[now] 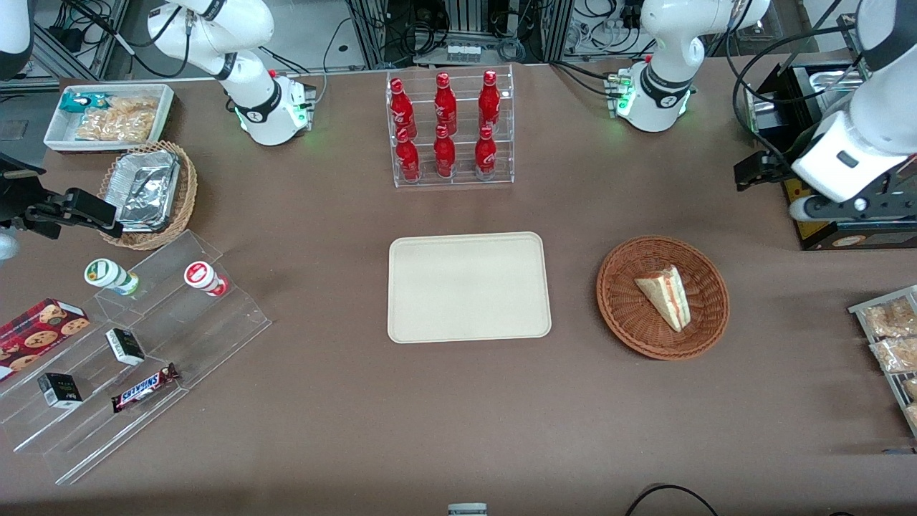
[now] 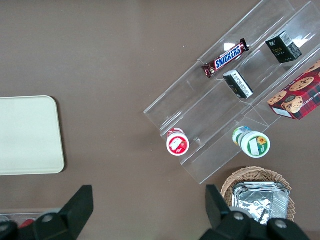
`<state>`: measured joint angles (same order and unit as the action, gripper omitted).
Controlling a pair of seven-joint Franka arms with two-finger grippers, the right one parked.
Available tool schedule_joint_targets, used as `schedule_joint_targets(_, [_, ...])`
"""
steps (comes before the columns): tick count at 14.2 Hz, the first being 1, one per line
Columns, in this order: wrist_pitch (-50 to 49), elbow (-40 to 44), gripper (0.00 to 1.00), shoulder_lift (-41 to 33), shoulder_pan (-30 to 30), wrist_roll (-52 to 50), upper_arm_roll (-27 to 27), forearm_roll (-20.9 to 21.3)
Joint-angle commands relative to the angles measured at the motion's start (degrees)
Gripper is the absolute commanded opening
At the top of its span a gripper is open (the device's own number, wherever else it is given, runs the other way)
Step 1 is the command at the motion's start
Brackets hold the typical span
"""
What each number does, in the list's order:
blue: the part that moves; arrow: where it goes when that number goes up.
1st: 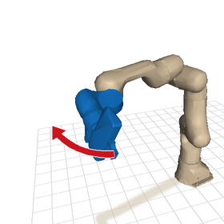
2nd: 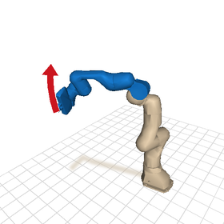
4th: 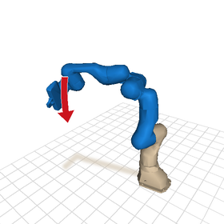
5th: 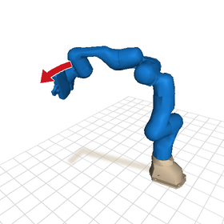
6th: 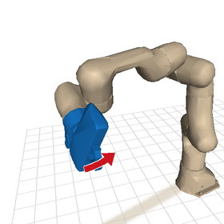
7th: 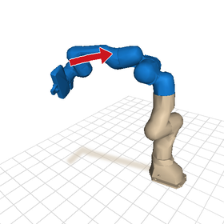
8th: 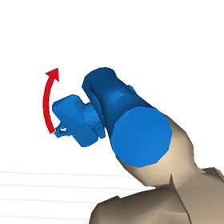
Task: Place sandwich from basket to tray
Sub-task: 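Move the left gripper over the sandwich in the wicker basket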
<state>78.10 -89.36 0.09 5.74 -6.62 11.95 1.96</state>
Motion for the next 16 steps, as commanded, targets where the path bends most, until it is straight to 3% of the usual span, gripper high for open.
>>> schedule_joint_targets(1, [-0.8,1.3,1.00,0.2,0.7,-1.5,-0.4,-2.3])
schedule_joint_targets(5, [0.6,-0.2,1.00,1.8,0.6,-1.4,-0.3,-2.6])
schedule_joint_targets(8, [6.8,-7.4,1.00,2.3,0.5,-1.4,-0.3,-2.6])
schedule_joint_targets(11, [20.0,-18.3,1.00,2.3,0.1,-1.5,-0.3,-2.4])
schedule_joint_targets(16, [50.3,-36.8,1.00,2.6,-0.2,-4.7,-0.2,-2.4])
